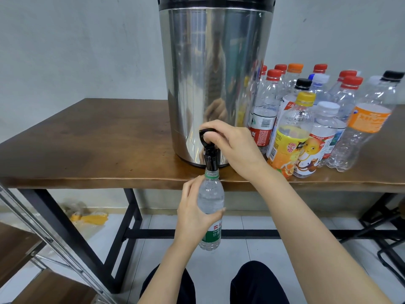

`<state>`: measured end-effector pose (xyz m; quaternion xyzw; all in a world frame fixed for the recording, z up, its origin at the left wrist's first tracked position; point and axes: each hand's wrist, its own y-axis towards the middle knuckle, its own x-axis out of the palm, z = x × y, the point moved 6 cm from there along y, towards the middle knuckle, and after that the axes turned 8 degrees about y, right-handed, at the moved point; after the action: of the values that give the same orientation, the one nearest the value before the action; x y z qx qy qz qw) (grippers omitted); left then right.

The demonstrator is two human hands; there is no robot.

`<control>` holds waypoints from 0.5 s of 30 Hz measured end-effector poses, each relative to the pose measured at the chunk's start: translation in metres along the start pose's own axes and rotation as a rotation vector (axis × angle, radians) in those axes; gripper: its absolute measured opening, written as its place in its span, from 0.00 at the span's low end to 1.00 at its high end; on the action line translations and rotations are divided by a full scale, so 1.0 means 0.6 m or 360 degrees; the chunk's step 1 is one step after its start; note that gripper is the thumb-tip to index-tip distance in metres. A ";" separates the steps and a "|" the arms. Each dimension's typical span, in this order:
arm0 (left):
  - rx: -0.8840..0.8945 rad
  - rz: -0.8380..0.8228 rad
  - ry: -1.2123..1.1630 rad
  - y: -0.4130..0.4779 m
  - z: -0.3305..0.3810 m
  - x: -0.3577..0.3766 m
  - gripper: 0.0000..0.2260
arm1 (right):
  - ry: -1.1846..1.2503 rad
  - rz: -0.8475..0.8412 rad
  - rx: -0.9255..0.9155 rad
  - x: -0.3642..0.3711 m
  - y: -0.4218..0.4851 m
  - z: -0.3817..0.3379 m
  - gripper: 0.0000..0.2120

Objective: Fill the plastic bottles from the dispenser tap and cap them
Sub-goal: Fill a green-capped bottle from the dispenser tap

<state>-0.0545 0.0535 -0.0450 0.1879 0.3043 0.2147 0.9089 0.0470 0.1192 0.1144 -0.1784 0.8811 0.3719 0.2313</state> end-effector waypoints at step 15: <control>-0.0066 -0.0083 -0.0011 -0.006 -0.008 0.005 0.39 | -0.1174 -0.0531 0.0691 0.011 -0.093 0.135 0.19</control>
<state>-0.0542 0.0533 -0.0516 0.1617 0.3015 0.1965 0.9189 0.0909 0.1416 0.0290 -0.1210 0.7567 0.1750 0.6182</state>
